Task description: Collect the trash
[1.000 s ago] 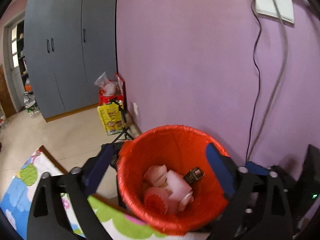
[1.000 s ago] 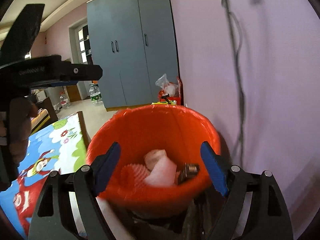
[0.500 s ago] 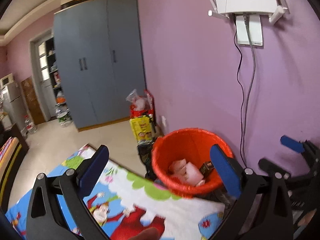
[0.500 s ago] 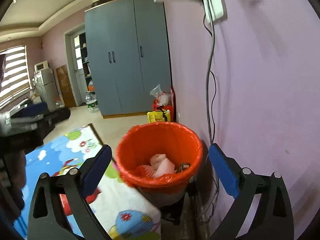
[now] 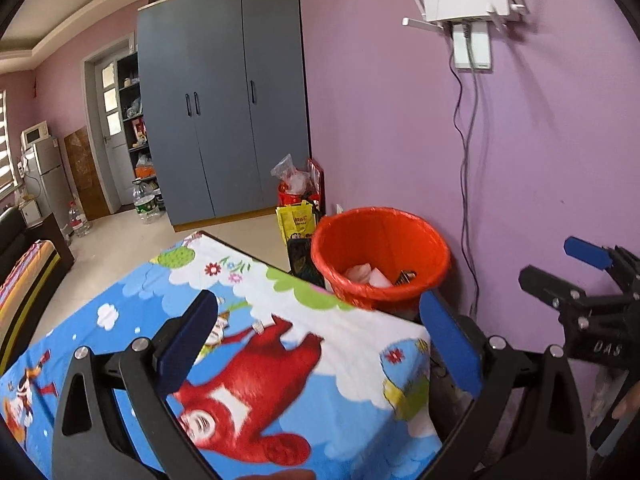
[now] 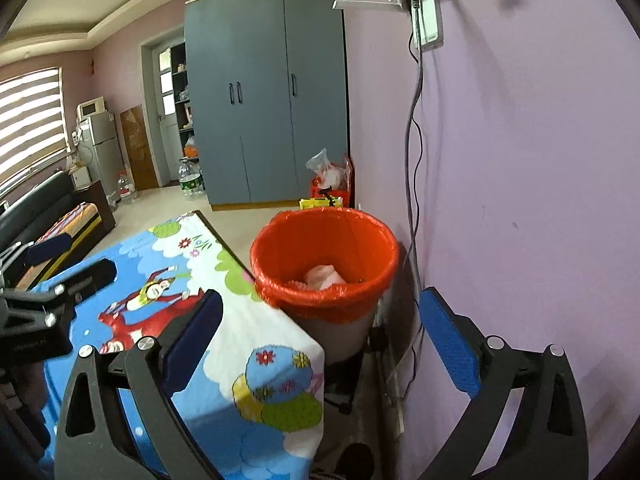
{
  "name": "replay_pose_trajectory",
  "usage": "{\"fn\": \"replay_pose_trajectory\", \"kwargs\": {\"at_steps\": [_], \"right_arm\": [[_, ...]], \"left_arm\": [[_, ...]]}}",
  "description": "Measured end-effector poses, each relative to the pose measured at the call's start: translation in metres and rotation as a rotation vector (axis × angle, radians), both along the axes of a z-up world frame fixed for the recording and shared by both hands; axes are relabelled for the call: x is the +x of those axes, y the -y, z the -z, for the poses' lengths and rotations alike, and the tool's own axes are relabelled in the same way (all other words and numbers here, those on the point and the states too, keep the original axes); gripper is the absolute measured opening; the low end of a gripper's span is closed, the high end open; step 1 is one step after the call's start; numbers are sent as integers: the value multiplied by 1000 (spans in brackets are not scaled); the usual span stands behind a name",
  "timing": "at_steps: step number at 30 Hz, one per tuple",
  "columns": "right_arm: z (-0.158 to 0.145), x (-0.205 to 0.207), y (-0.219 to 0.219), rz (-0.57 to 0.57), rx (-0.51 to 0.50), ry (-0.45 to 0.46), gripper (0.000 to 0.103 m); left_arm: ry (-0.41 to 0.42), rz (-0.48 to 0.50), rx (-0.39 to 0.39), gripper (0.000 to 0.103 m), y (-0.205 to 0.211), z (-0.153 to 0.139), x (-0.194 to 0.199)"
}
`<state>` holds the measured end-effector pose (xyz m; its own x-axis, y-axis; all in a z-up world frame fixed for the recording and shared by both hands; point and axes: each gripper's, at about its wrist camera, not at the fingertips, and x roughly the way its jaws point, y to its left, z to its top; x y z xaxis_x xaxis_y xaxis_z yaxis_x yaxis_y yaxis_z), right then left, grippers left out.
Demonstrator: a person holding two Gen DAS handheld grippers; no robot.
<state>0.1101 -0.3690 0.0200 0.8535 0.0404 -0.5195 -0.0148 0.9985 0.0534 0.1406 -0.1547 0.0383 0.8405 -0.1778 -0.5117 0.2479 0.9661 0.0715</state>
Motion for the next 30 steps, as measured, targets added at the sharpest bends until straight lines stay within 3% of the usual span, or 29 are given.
{"fn": "replay_pose_trajectory", "kwargs": {"at_steps": [11,30], "right_arm": [[-11,-25,5,-7,-17,34,93],[-13,-27,6,-19,-21,44,93]], "left_arm": [[20,-7,13,98,14,-5,-23],[3,-4,3,98,19,-2,-29]]}}
